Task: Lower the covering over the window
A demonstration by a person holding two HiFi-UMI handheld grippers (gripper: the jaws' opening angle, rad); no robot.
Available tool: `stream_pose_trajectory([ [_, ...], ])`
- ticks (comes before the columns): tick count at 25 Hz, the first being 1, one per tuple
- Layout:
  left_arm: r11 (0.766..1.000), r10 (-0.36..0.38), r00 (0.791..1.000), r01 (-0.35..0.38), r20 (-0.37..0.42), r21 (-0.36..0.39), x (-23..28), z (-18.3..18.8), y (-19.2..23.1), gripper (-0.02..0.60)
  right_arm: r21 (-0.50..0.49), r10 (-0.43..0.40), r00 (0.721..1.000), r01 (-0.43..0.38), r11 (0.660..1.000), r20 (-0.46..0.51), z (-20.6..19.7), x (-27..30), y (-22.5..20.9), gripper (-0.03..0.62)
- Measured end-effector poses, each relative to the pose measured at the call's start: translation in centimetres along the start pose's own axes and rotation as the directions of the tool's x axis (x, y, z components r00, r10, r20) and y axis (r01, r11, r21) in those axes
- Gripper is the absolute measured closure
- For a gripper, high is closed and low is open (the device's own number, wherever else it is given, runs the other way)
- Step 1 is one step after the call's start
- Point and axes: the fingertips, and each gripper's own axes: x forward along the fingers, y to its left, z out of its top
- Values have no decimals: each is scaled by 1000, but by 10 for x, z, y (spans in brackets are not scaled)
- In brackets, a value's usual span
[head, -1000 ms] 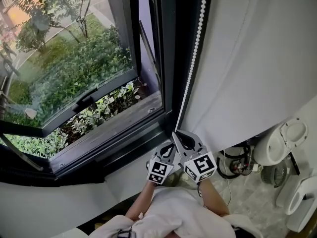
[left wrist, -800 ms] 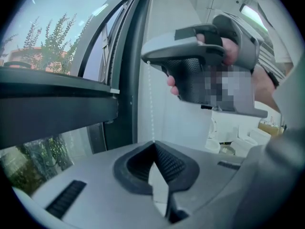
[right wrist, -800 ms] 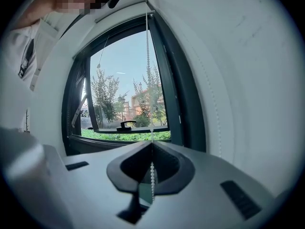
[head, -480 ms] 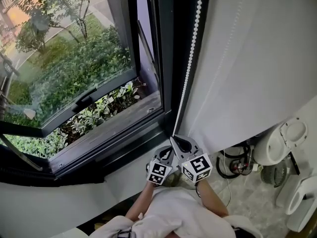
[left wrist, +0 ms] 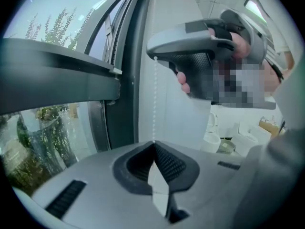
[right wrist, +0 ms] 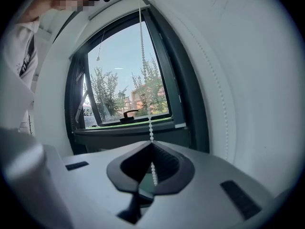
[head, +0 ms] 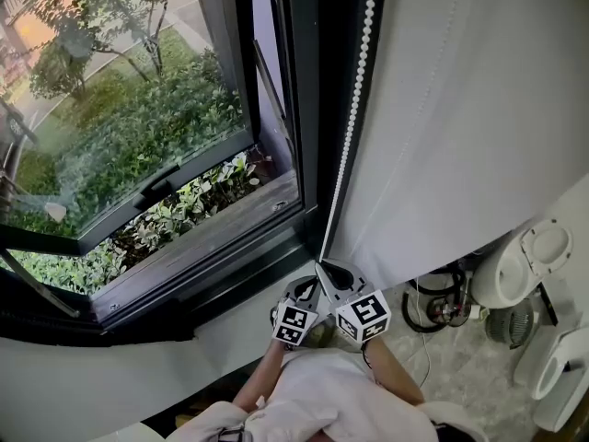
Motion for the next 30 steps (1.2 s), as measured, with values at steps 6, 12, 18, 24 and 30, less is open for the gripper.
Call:
stream_pose_trajectory([
  [6,1000,-3,999,4,39,-11,-11,18,0,561,-5,8,1000,-8,1000,0,1,-1,-1,597],
  [12,999,-39,991,42,125,-26,-39,67,6,479,-11,7,1000,-6,1000,4,1,-1,-5,597],
  [18,1000,5,964,-1,264,-15,-80,145,24,479,-5,3,1000,-3,1000,6,2,-2,-8,597],
  [24,999,-28,930,9,366,53,-103,218,21,479,-8,5,1000,-5,1000,7,3,-2,-7,597],
  [30,993,-70,891,18,449,120,-111,275,11,479,-9,-1,1000,2,1000,4,3,-2,-8,597],
])
